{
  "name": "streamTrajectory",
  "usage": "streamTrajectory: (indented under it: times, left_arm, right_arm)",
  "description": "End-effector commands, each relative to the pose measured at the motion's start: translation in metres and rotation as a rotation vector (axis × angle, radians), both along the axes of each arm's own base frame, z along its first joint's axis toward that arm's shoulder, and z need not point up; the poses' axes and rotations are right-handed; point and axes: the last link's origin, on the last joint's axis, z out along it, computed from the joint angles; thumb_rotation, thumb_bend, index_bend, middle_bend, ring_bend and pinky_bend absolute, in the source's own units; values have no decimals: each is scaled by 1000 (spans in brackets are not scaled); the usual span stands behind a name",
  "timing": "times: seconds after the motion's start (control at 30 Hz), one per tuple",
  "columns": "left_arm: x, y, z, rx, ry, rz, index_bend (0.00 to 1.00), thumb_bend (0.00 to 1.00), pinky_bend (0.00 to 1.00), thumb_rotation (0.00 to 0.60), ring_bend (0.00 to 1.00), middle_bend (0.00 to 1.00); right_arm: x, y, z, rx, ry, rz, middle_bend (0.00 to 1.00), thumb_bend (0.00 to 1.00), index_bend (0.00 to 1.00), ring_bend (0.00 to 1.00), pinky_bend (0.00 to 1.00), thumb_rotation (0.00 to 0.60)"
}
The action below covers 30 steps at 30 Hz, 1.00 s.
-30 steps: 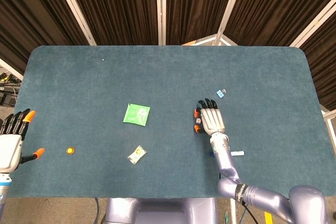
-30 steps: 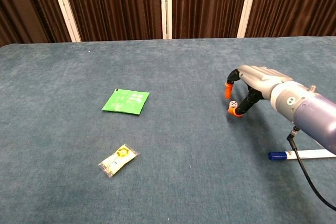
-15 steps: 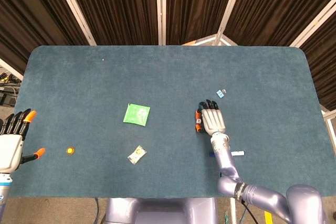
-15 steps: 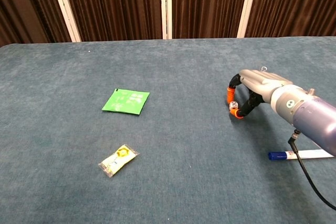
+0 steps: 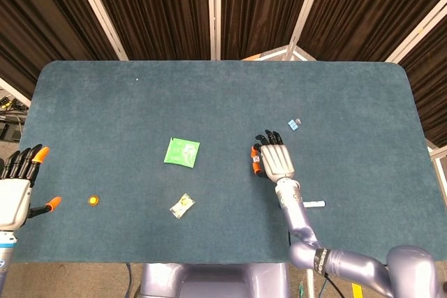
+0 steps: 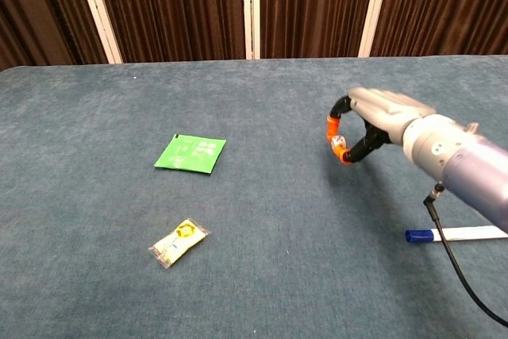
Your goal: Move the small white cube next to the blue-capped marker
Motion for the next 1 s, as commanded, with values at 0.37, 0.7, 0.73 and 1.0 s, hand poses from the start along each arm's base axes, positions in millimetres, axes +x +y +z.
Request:
streamTrajectory:
  times: [0.37,0.7,0.73,1.0]
  left_arm:
    - [7,-5,0,3,-1,-21,0,0,0,600,0,0]
    - [14,-10,1,9,-7,-41,0,0,0,600,0,0]
    - [14,-10,0,6,-7,-41,0,0,0,600,0,0]
    - [18,-12,-1,4,-1,-53,0,0,0,600,0,0]
  right_arm:
    - [5,24,73,-116,-11,65,177,418,524,0,0,600]
    - [-9,33,91,-127,8,33,74,360,297,0,0,600]
    - [-10,34,92,-129,7,34,68,358,279,0,0,600]
    - [-25,44,106,-144,4,16,43,352,250,0,0,600]
